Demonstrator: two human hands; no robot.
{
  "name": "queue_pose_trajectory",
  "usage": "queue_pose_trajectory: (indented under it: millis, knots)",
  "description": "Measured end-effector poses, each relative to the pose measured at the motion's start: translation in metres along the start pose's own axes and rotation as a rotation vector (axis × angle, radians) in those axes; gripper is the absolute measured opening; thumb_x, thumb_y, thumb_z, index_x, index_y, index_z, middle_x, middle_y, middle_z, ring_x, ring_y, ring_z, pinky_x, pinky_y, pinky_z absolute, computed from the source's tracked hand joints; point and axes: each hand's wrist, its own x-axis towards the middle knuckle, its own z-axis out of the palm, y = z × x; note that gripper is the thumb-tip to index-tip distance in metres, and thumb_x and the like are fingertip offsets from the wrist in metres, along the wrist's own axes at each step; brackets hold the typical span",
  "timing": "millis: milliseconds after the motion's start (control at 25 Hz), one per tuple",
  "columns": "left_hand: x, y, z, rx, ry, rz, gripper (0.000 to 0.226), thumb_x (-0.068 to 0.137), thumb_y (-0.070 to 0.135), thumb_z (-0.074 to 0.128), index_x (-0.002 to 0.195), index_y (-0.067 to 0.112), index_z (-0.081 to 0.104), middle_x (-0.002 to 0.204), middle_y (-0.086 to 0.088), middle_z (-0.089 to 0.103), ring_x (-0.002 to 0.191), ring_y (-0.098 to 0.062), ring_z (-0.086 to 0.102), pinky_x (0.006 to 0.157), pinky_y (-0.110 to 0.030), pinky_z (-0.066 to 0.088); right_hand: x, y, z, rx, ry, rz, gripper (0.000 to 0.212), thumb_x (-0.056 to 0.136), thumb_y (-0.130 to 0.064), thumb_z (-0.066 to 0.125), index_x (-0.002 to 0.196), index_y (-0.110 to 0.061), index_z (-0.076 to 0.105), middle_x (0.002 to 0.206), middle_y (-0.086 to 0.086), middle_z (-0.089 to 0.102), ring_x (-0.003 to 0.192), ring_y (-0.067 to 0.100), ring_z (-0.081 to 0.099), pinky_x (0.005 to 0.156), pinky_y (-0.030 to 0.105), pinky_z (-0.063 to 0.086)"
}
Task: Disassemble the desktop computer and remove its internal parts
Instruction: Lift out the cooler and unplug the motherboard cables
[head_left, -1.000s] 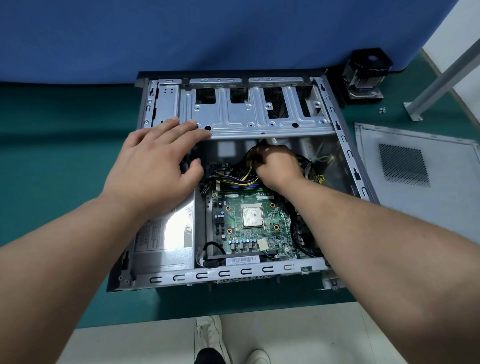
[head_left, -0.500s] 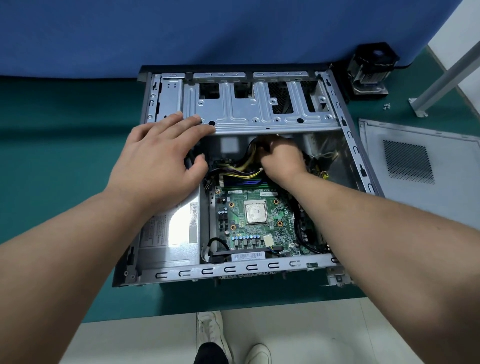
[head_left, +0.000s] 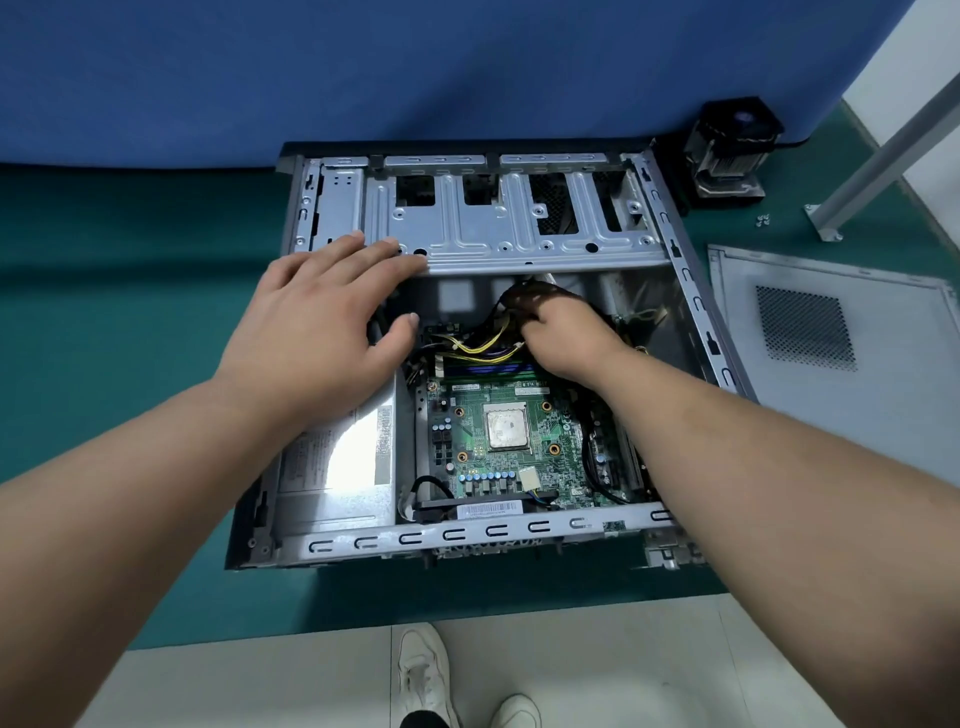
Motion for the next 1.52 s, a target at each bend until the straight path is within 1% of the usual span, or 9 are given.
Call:
queue_pose_trajectory:
  millis: [80,200,320,400,480,600,800,1040,1520]
  knots:
    - [-0.001,0.001,-0.003,0.001,-0.001,0.044,0.05,0.104,0.051,0.042,0.151,0.038,0.043,0.16,0.013,0.041,0.152,-0.015,0.028,0.12,-0.039,0.019,-0.003,0.004,-0.01,0.06,0.039,0.079,0.056,0.093,-0.004,0.042,0.136,-0.031,0.064,0.131,0.01,0.065,0.103,0.03,0.063,0.089,0.03,0.053]
    - [-0.005,0.017,-0.009,-0.016,-0.003,0.208,0.038,0.105,0.035,0.051,0.14,0.026,0.06,0.15,0.003,0.055,0.141,-0.024,0.047,0.115,-0.044,0.038,-0.005,0.012,-0.02,-0.023,-0.013,0.128,0.057,0.09,0.001,0.045,0.132,-0.032,0.067,0.114,0.012,0.068,0.081,0.026,0.063,0.066,0.024,0.047]
    - [0.001,0.058,-0.005,-0.065,-0.262,0.355,0.034,0.102,0.038,0.048,0.134,0.036,0.06,0.129,0.007,0.068,0.12,-0.021,0.062,0.097,-0.043,0.054,-0.004,0.012,-0.018,-0.123,0.014,0.096,0.053,0.091,-0.001,0.055,0.134,-0.03,0.065,0.122,0.012,0.068,0.098,0.031,0.065,0.078,0.027,0.051]
    - [0.012,0.085,0.01,-0.035,-0.502,0.366,0.036,0.103,0.041,0.046,0.138,0.04,0.057,0.133,0.005,0.065,0.123,-0.022,0.059,0.099,-0.043,0.052,-0.002,0.009,-0.014,-0.188,0.054,0.044,0.059,0.09,0.0,0.056,0.141,-0.03,0.06,0.134,0.012,0.063,0.116,0.032,0.062,0.093,0.034,0.053]
    - [0.025,0.103,0.031,0.055,-0.674,0.365,0.042,0.105,0.039,0.048,0.146,0.032,0.052,0.147,-0.001,0.055,0.133,-0.026,0.052,0.108,-0.043,0.047,0.003,0.01,-0.014,-0.25,0.066,-0.005,0.056,0.092,-0.001,0.056,0.141,-0.03,0.06,0.136,0.012,0.062,0.119,0.033,0.06,0.097,0.037,0.053]
    - [0.033,0.113,0.056,0.129,-0.797,0.294,0.059,0.105,0.035,0.05,0.16,0.028,0.031,0.169,-0.001,0.024,0.15,-0.027,0.034,0.119,-0.043,0.035,0.01,0.015,-0.012,-0.33,0.051,-0.045,0.05,0.096,-0.005,0.057,0.139,-0.03,0.061,0.137,0.013,0.06,0.119,0.035,0.059,0.098,0.038,0.052]
    - [0.031,0.107,0.072,0.104,-0.929,0.242,0.072,0.107,0.027,0.05,0.164,0.031,0.007,0.171,0.004,-0.015,0.159,-0.027,0.002,0.127,-0.049,0.016,0.011,0.021,-0.003,-0.385,0.13,-0.073,0.045,0.096,-0.005,0.056,0.134,-0.028,0.064,0.131,0.013,0.061,0.114,0.035,0.06,0.09,0.035,0.052]
    - [0.031,0.106,0.073,0.135,-0.976,0.223,0.075,0.107,0.024,0.049,0.163,0.035,0.002,0.168,0.008,-0.022,0.158,-0.025,-0.006,0.126,-0.053,0.016,0.007,0.019,-0.002,-0.521,0.155,-0.121,0.054,0.088,-0.001,0.054,0.134,-0.028,0.058,0.124,0.012,0.063,0.106,0.036,0.063,0.083,0.039,0.055]
    - [0.031,0.107,0.071,0.095,-0.989,0.184,0.083,0.1,0.012,0.053,0.164,0.035,0.005,0.17,0.013,-0.016,0.158,-0.025,-0.007,0.126,-0.054,0.017,0.002,0.013,-0.003,-0.616,0.155,-0.108,0.049,0.088,-0.004,0.054,0.131,-0.026,0.058,0.114,0.014,0.066,0.1,0.038,0.065,0.075,0.038,0.051]
